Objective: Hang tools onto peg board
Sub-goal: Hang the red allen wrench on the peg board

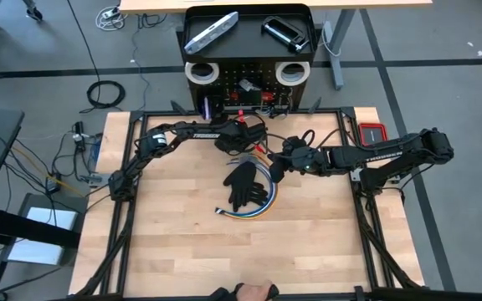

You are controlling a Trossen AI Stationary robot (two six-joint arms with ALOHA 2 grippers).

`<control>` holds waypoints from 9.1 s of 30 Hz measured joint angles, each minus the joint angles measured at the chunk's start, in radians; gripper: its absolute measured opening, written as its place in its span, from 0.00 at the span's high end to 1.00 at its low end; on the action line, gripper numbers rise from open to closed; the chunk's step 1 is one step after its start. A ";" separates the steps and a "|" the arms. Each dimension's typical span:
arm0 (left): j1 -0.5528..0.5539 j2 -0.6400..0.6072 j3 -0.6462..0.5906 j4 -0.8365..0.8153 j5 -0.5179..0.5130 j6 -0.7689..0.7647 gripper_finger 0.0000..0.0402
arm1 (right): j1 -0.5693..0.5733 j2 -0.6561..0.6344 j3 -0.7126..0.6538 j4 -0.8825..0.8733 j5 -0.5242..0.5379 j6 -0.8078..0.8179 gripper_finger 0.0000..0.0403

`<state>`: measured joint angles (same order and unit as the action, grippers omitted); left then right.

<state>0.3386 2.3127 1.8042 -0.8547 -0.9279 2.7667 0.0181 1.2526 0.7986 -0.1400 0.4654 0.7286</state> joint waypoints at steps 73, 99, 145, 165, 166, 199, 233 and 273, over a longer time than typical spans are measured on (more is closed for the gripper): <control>-0.128 -0.078 -0.023 -0.339 0.260 -1.006 0.99 | 0.016 0.001 0.000 0.001 -0.128 -0.001 0.97; -0.269 -0.147 -0.236 -0.423 0.500 -1.895 0.96 | 0.017 -0.139 0.001 -0.161 -0.208 -0.370 0.97; -0.167 -0.989 -1.454 1.335 0.239 -2.908 0.98 | 0.069 -0.223 -0.079 -0.326 -0.114 -0.316 0.96; 0.067 -0.397 -1.236 1.702 0.394 -2.682 1.00 | 0.010 -0.216 -0.078 -0.223 0.007 -0.408 0.96; 0.067 -0.387 -1.222 1.702 0.414 -2.681 1.00 | 0.010 -0.215 -0.079 -0.228 0.005 -0.408 0.96; -0.081 -0.438 -1.252 1.874 0.461 -2.716 1.00 | -0.211 0.318 0.103 0.065 -0.179 -0.863 0.69; -0.043 -0.426 -1.011 1.241 0.320 -2.743 1.00 | -0.111 0.311 0.102 -0.046 -0.172 -0.720 0.69; -0.235 -0.658 -1.145 1.259 0.250 -2.183 1.00 | -0.117 0.312 0.097 0.049 -0.171 -0.661 0.69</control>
<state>0.1033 1.6546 0.6590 0.4039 -0.6781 0.5838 -0.0988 1.5642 0.8959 -0.0912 0.2943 0.0680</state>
